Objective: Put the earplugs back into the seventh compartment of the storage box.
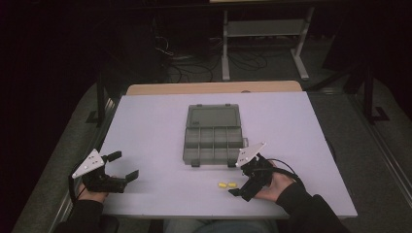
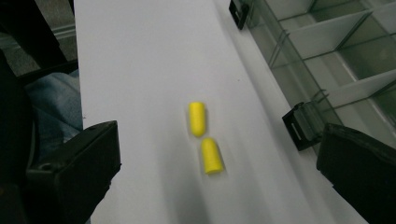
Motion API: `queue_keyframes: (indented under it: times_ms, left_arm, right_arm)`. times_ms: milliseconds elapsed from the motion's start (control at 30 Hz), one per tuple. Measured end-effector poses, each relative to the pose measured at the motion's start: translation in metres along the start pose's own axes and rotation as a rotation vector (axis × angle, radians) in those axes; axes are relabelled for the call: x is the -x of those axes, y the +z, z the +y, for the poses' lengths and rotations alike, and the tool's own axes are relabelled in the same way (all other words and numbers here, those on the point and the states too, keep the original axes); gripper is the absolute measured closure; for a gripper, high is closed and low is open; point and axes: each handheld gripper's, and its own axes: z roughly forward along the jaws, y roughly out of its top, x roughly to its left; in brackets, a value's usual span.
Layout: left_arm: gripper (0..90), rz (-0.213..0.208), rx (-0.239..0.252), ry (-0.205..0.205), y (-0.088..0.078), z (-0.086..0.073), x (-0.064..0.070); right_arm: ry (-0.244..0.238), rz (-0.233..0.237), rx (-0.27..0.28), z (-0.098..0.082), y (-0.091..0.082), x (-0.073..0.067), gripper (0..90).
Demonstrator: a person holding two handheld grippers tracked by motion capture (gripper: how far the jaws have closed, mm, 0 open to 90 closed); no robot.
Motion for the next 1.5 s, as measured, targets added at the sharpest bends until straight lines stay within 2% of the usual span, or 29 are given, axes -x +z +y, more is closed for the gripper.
queue_keyframes:
  times_ms: [167,367,500,633,800,867,900,967,1000,1033,1167,1333,1500]
  left_arm:
    - [0.0,-0.003,0.000,-0.002,0.000,0.000,0.000]
    - [0.0,-0.009,0.002,-0.006,0.000,0.000,-0.001]
    - [0.0,-0.011,0.008,-0.017,0.000,-0.001,-0.001]
    - [0.0,-0.014,0.003,-0.009,0.000,-0.001,-0.001]
    - [0.0,-0.015,0.000,-0.009,0.001,-0.001,-0.001]
    - [0.0,-0.017,-0.003,-0.007,0.001,-0.001,-0.001]
    - [0.0,-0.017,-0.002,-0.009,0.001,-0.001,-0.001]
    - [0.0,-0.016,-0.001,-0.011,0.001,-0.001,-0.001]
    - [0.0,-0.015,0.000,-0.011,0.001,-0.001,-0.001]
    - [0.0,-0.015,0.001,-0.012,0.001,-0.001,-0.001]
    - [0.0,-0.015,0.001,-0.012,0.001,-0.001,-0.001]
    - [0.0,-0.011,0.001,-0.007,0.001,-0.001,-0.001]
    - [0.0,-0.012,0.001,-0.008,0.001,-0.001,-0.001]
  right_arm:
    - [-0.018,0.006,-0.037,0.001,0.008,0.000,0.0]
    - [-0.015,0.024,-0.081,0.001,0.017,0.003,3.5]
    - [-0.010,0.043,-0.105,0.001,0.020,0.006,8.9]
    - [-0.008,0.058,-0.125,0.000,0.022,0.008,14.9]
    - [-0.011,0.064,-0.157,0.000,0.024,0.009,29.0]
    - [-0.021,0.065,-0.159,0.000,0.024,0.009,35.4]
    - [-0.028,0.069,-0.157,0.001,0.024,0.010,42.5]
    - [-0.030,0.071,-0.155,0.001,0.024,0.010,45.4]
    - [-0.035,0.068,-0.158,0.001,0.024,0.011,51.2]
    - [-0.035,0.068,-0.158,0.001,0.024,0.011,51.2]
    - [-0.049,0.066,-0.166,0.002,0.025,0.011,62.4]
    - [-0.061,0.063,-0.188,0.004,0.029,0.010,71.8]
    - [-0.070,0.068,-0.199,0.004,0.030,0.009,77.8]
